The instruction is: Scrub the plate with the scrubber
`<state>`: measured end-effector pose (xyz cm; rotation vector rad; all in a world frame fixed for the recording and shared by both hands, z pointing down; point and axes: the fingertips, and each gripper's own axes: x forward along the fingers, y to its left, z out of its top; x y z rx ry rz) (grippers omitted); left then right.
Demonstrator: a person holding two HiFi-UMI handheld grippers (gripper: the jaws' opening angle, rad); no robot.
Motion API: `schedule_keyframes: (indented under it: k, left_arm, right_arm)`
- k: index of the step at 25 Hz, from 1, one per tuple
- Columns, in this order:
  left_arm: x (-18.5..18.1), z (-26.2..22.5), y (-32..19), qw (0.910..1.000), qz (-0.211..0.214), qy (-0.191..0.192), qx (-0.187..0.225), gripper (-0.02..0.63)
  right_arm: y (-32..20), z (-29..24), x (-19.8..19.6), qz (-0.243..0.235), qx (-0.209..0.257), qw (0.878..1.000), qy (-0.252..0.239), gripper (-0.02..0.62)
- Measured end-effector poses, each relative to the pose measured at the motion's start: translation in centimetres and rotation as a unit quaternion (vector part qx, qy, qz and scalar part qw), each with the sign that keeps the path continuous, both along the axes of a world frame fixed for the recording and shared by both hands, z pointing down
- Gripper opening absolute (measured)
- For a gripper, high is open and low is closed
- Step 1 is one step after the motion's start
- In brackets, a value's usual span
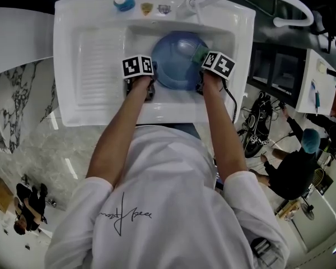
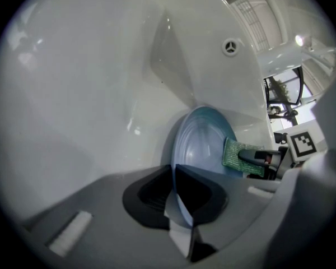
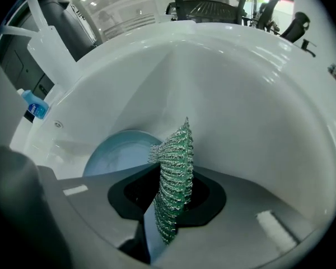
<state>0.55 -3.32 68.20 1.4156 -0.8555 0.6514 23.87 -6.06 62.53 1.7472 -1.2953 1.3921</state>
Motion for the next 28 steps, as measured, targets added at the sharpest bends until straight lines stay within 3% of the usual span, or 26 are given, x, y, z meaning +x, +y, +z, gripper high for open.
schedule_keyframes:
  k: [12,22,28]
  left_arm:
    - [0.2,0.0,0.0,1.0,0.0,0.001,0.002,0.072]
    - [0.0,0.1,-0.1,1.0,-0.001,-0.001,0.004,0.072]
    - [0.0,0.2,-0.2,1.0,-0.001,-0.001,0.005,0.072]
  right_arm:
    - [2.9,-0.4,0.5,0.01,-0.044,0.999,0.011,0.061]
    - [4.5,-0.1,0.0,-0.056,-0.082,0.994,0.036,0.06]
    - [5.6,0.1,-0.6,-0.1,-0.104,0.989,0.02,0.06]
